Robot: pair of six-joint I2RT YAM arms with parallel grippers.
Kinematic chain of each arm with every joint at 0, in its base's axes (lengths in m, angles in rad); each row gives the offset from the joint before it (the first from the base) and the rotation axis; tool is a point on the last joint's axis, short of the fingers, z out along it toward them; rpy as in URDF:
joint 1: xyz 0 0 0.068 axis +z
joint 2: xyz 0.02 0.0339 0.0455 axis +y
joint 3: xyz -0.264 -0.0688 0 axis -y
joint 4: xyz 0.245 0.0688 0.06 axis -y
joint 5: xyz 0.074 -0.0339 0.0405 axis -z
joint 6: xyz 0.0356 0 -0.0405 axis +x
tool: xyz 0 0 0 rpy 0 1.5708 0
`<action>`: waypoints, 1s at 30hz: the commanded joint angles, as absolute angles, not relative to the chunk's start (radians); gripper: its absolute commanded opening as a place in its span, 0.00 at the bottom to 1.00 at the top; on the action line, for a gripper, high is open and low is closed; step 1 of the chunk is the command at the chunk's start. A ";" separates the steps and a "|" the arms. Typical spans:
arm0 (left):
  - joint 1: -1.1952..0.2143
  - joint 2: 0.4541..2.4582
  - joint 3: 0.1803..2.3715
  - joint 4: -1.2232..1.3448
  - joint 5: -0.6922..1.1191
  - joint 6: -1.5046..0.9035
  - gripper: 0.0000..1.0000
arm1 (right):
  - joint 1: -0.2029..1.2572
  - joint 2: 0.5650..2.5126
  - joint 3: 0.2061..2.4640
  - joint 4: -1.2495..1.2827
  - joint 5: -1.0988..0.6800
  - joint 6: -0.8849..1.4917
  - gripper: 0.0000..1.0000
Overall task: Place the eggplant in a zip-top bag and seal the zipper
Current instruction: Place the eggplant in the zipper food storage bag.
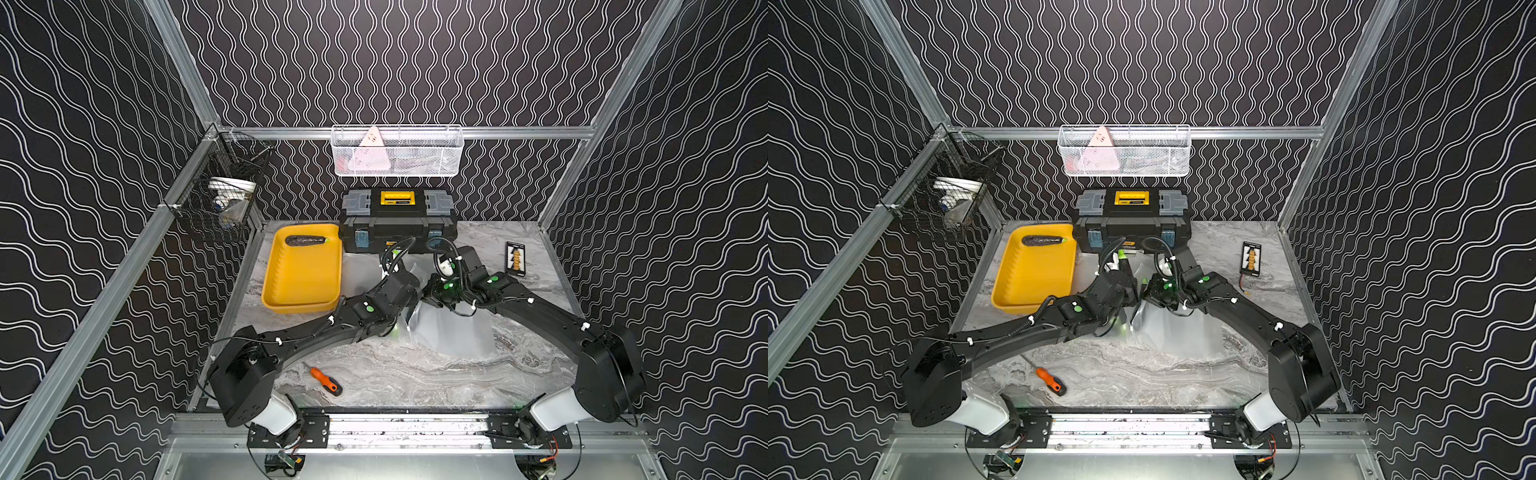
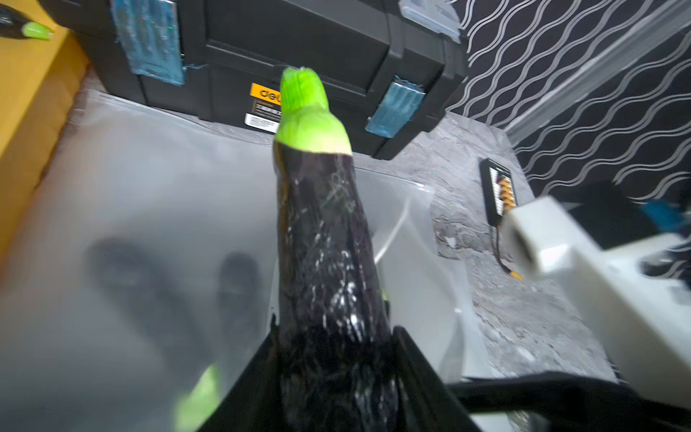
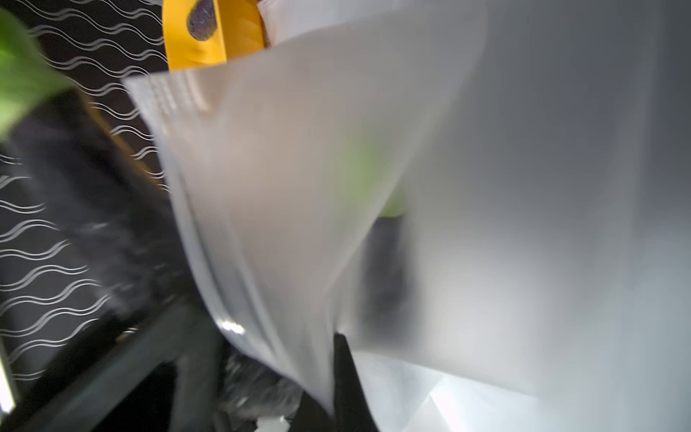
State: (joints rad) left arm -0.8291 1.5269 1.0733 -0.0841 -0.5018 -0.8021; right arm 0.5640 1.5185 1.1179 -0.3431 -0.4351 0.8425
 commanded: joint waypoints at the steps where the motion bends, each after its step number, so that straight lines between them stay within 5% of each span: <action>1: -0.849 1.531 1.057 0.001 -0.582 -0.749 0.48 | 0.565 1.506 1.157 -0.294 -0.471 0.911 0.04; 10: -0.851 1.546 1.060 0.002 -0.438 -0.662 0.57 | 0.565 1.483 1.176 -0.330 -0.439 0.878 0.04; 19: -0.842 1.527 1.096 -0.023 -0.235 -0.641 0.77 | 0.548 1.471 1.177 -0.371 -0.363 0.827 0.04; 30: -0.698 1.465 1.094 -0.044 -0.069 -0.707 0.82 | 0.529 1.456 1.160 -0.358 -0.371 0.818 0.04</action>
